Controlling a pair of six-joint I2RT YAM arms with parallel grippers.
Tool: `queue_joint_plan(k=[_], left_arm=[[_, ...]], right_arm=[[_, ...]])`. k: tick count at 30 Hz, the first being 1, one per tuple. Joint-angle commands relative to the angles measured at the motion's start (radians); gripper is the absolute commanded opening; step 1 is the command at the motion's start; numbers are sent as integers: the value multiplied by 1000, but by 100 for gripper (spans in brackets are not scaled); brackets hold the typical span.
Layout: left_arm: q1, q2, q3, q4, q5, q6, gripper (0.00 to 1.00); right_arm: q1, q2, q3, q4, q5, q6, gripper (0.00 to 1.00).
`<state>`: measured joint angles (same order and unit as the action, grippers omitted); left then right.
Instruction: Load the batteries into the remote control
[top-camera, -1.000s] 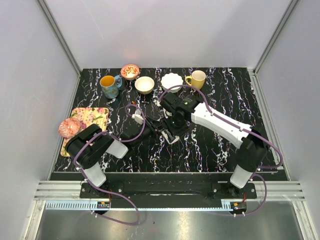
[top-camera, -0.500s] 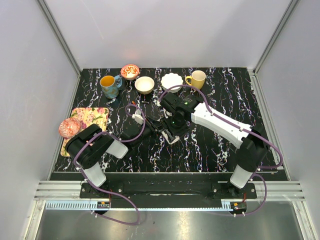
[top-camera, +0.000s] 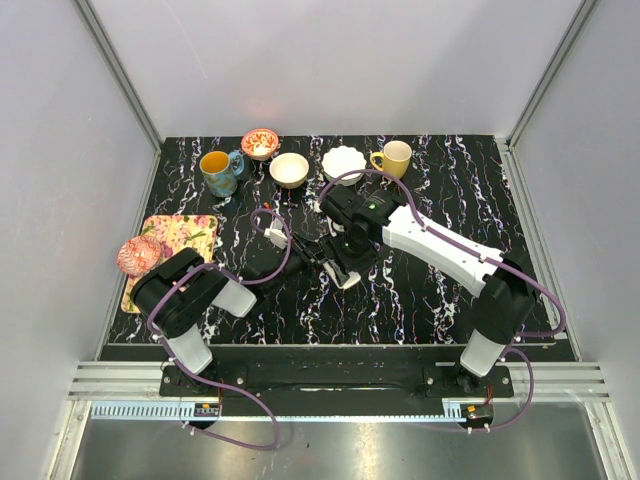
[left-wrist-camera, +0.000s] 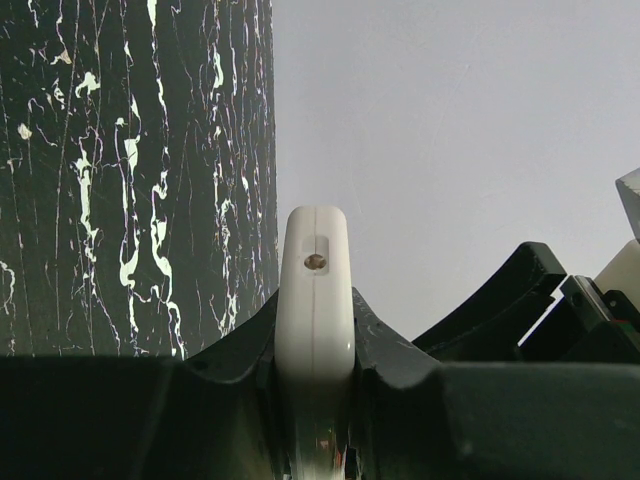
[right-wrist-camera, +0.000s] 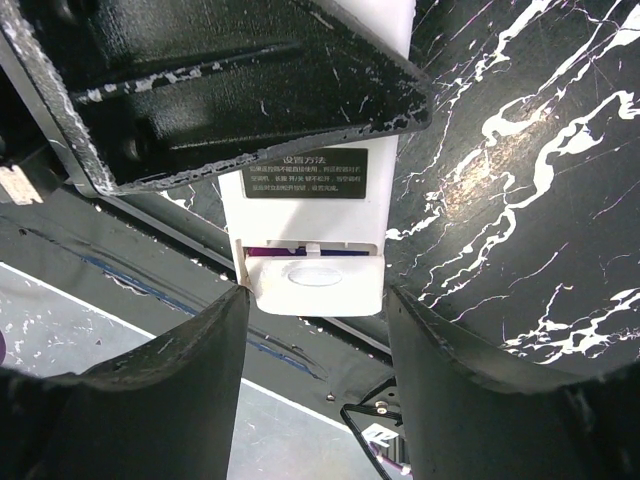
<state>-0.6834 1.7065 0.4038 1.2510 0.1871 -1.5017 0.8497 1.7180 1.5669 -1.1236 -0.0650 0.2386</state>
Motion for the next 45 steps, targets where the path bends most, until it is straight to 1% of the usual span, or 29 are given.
queue_joint_plan(k=[1,9,12,14,17,23,26,29,30,31,34,36,40,45], left_arm=[[-7,5,33,415,-3,-20,0],[-5,4,32,415,-2,-20,0],[-7,8,32,415,0,-22,0],[-5,13,33,415,0,-26,0],[-5,15,33,415,2,-25,0],[-5,15,36,415,0,-28,0],[-5,8,33,415,-1,-28,0],[-2,-5,29,415,2,-29,0],[-2,-14,27,416,3,-31,0],[-2,-18,26,415,3,-34,0],[1,-36,21,415,9,-45,0],[2,-57,15,415,14,-55,0],[2,-96,1,415,15,-83,0],[2,-165,-28,415,2,-97,0]], right_arm=[[-6,-24,45,-13,17,7,63],[-8,-20,62,-15,31,8,65],[-6,-15,80,-18,45,8,70],[-6,-12,93,-18,53,14,76],[-8,-5,119,-13,48,19,80],[-14,-23,177,8,60,51,83],[-57,-81,168,54,60,88,85],[-135,-185,69,166,22,143,86],[-155,-242,-3,201,4,159,86],[-194,-270,-42,272,-13,197,87],[-259,-374,-201,410,-94,272,88],[-279,-434,-298,464,-143,300,88],[-316,-517,-422,594,-237,366,89],[-368,-644,-577,727,-305,444,89]])
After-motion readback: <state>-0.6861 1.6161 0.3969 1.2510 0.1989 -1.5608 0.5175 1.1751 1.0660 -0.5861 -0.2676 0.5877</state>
